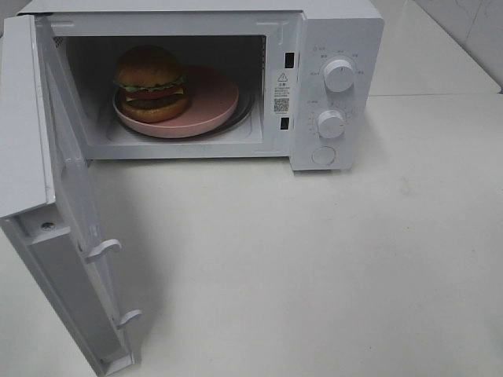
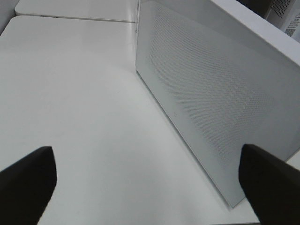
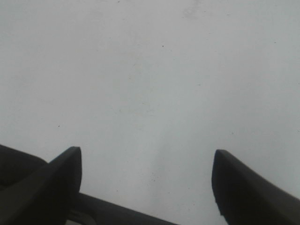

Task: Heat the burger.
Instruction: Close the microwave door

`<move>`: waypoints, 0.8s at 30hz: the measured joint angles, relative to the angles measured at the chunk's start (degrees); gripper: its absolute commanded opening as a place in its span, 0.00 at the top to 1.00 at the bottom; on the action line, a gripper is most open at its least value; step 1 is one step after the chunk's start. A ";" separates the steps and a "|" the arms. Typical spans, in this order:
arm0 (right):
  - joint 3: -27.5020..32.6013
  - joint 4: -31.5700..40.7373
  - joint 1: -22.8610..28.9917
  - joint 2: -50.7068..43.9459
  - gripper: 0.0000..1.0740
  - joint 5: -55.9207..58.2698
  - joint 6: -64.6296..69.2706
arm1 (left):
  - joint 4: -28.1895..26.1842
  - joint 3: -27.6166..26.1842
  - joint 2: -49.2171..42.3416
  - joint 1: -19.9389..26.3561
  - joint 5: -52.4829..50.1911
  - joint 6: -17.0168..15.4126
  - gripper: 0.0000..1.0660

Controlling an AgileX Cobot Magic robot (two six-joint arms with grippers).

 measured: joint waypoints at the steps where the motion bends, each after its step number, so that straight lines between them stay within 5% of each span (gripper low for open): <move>1: 0.00 0.00 0.00 0.00 0.30 0.00 0.00 | 0.00 0.00 0.00 0.00 0.00 0.00 0.08; 10: 3.78 1.26 -9.28 -15.99 0.30 -0.57 0.00 | 0.00 0.00 0.00 0.00 0.00 0.00 0.08; 24: 5.33 3.27 -11.52 -30.54 0.30 3.61 0.00 | 0.00 0.00 0.00 0.00 0.00 0.00 0.08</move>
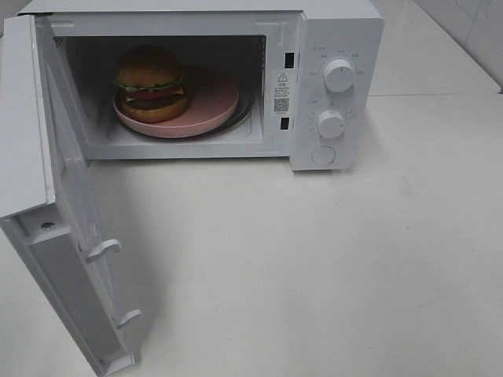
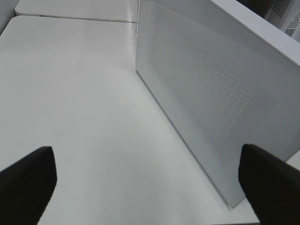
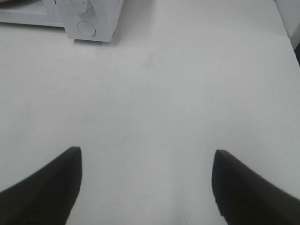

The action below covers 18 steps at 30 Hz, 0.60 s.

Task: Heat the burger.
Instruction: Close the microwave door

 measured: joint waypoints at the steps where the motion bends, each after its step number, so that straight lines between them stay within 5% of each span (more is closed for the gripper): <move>1: 0.06 0.00 -0.57 -0.92 0.30 0.00 -0.06 | 0.00 0.00 0.00 0.00 0.00 0.00 0.08; 18: 0.06 0.57 -2.52 -6.70 0.30 0.06 -0.40 | 0.00 0.00 0.00 0.00 0.00 0.00 0.08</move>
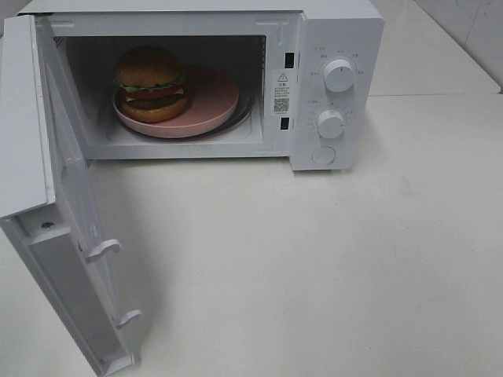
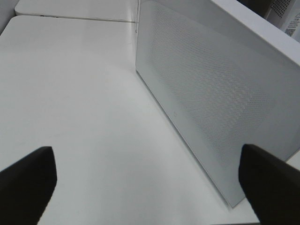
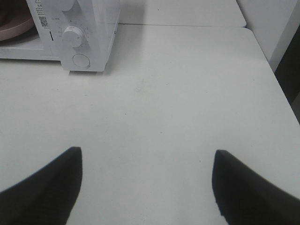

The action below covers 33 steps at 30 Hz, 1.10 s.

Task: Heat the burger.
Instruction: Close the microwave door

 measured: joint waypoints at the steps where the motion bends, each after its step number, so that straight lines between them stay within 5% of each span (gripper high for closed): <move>1: 0.00 0.00 0.00 0.00 0.30 0.00 0.00 | 0.00 0.00 0.00 0.00 0.00 0.00 0.08; 33: 0.00 0.00 0.00 0.00 0.30 0.00 0.00 | 0.00 0.00 0.00 0.00 0.00 0.00 0.08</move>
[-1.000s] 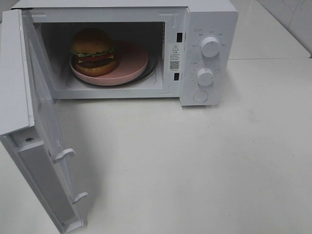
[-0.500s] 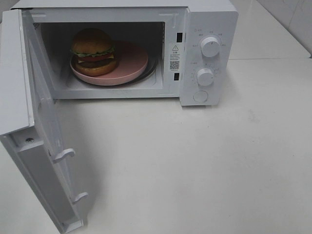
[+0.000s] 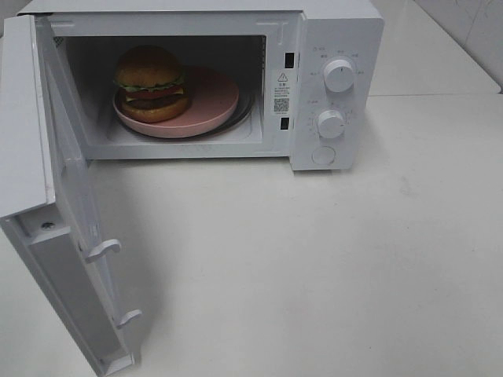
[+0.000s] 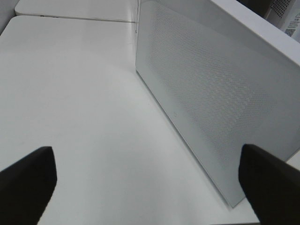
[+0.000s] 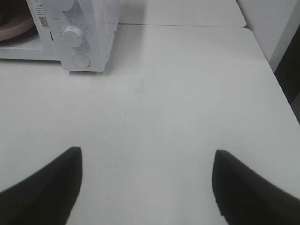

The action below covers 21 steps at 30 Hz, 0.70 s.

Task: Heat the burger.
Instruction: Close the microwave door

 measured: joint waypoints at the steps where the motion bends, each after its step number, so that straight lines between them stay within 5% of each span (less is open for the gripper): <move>1: 0.00 0.00 0.00 0.00 0.30 0.00 0.00 | 0.00 0.00 0.00 0.00 0.00 0.00 0.08; 21: 0.00 0.00 0.00 0.00 0.30 0.00 0.00 | 0.17 -0.57 2.52 0.00 -0.97 0.00 0.15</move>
